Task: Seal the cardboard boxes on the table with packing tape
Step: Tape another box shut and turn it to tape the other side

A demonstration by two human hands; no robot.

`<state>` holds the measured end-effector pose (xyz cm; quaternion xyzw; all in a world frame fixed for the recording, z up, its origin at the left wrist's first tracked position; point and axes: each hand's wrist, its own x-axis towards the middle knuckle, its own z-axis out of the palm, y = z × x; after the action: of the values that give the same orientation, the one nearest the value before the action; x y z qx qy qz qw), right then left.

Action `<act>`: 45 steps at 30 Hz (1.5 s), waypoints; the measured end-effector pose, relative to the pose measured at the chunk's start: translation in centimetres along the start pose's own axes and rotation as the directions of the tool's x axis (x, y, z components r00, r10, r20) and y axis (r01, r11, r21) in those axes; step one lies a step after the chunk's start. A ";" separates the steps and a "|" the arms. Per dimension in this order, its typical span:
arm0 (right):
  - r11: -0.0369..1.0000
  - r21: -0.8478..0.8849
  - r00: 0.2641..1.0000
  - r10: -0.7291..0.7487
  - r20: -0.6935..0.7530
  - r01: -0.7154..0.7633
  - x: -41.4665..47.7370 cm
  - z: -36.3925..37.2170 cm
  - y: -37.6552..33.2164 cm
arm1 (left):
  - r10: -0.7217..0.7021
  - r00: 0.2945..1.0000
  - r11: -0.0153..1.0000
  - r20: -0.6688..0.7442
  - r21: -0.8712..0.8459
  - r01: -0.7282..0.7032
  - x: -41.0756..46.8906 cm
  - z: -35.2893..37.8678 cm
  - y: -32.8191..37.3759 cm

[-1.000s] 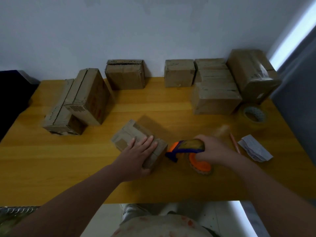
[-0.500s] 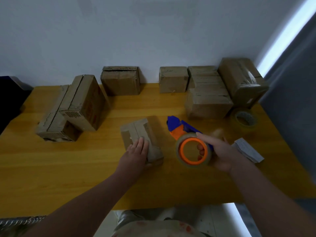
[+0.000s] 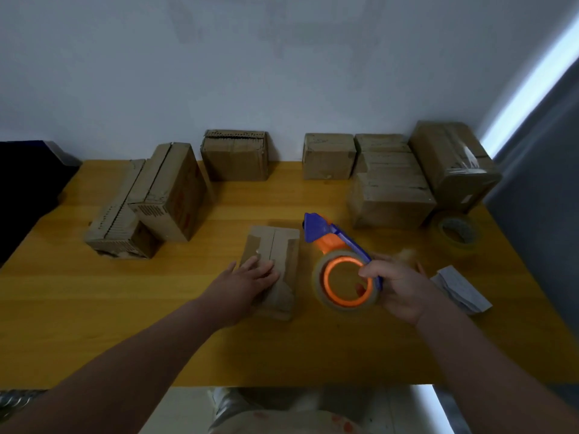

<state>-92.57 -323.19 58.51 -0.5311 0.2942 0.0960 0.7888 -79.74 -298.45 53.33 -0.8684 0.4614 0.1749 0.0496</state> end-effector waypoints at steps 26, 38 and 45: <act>0.577 -0.720 0.918 -0.322 0.233 0.386 -1.4 1.8 -1.2 | -0.549 0.796 -0.076 0.256 -0.963 0.257 -0.6 -8.1 2.3; 0.388 -0.781 0.869 -0.292 0.400 0.490 -1.5 3.9 -1.3 | -0.568 0.805 0.033 0.169 -0.973 0.227 -2.3 -5.8 0.5; 0.207 -0.866 0.882 -0.241 0.405 0.455 -2.1 2.1 -1.7 | -0.662 0.732 0.036 0.158 -0.970 0.242 -4.4 -2.1 -2.1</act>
<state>-92.73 -321.70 61.58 -0.9310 -0.0208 0.1176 0.3449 -79.70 -294.33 56.63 -0.8166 -0.0572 0.2412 -0.5212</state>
